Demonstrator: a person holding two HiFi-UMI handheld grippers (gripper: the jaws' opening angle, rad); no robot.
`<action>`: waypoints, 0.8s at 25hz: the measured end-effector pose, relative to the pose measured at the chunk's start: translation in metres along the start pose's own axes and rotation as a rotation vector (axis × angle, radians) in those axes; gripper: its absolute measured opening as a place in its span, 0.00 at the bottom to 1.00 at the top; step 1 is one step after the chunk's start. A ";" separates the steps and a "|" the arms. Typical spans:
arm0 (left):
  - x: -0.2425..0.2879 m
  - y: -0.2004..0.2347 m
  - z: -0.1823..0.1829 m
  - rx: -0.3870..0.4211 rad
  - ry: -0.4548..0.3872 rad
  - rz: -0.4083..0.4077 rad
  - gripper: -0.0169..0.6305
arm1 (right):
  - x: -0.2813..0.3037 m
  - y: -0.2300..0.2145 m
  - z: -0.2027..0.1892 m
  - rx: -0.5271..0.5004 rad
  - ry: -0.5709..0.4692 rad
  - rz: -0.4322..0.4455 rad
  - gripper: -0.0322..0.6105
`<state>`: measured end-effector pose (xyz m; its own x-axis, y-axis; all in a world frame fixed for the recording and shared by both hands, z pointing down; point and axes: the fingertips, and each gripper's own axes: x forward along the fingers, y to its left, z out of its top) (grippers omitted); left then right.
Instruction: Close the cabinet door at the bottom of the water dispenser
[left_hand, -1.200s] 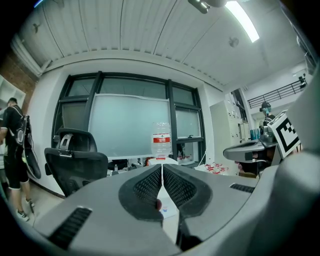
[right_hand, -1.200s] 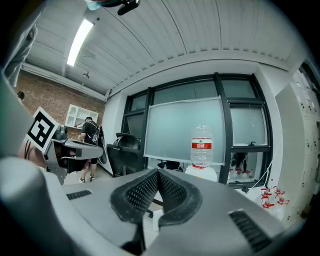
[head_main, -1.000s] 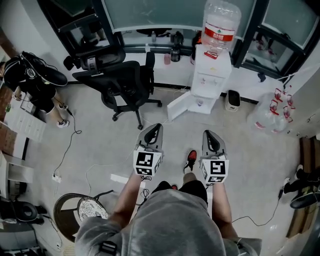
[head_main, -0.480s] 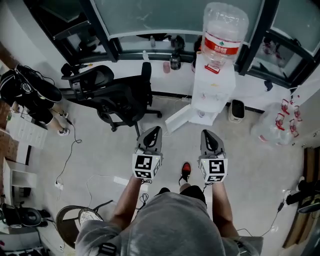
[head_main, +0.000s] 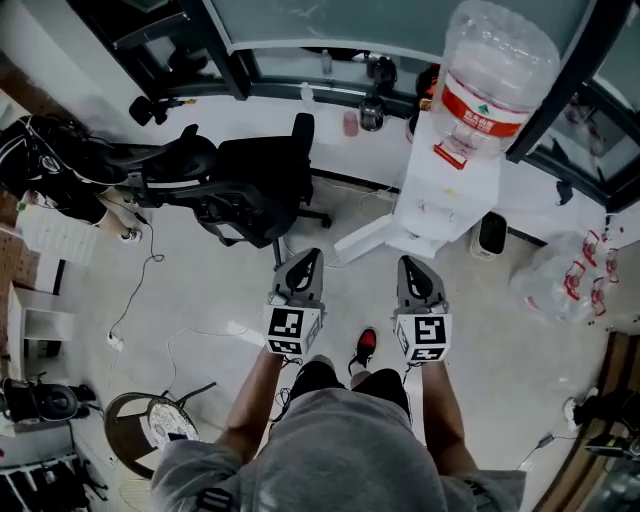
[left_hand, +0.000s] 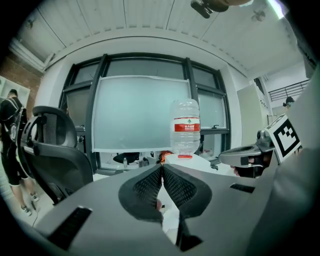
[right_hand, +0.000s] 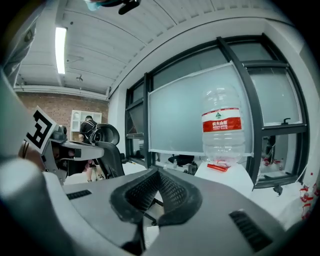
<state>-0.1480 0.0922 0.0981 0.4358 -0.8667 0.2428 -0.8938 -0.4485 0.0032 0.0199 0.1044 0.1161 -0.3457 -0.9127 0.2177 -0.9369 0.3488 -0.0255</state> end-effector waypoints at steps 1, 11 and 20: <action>0.005 0.003 -0.002 -0.001 0.008 0.007 0.07 | 0.008 -0.001 -0.002 0.006 0.006 0.009 0.07; 0.060 0.046 -0.046 -0.023 0.086 0.016 0.07 | 0.085 0.004 -0.051 0.071 0.088 0.041 0.07; 0.146 0.110 -0.131 -0.025 0.167 -0.080 0.07 | 0.179 0.012 -0.132 0.137 0.157 -0.050 0.07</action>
<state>-0.1968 -0.0550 0.2612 0.4842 -0.7790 0.3985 -0.8601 -0.5074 0.0531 -0.0458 -0.0264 0.2837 -0.2960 -0.8801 0.3712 -0.9548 0.2617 -0.1409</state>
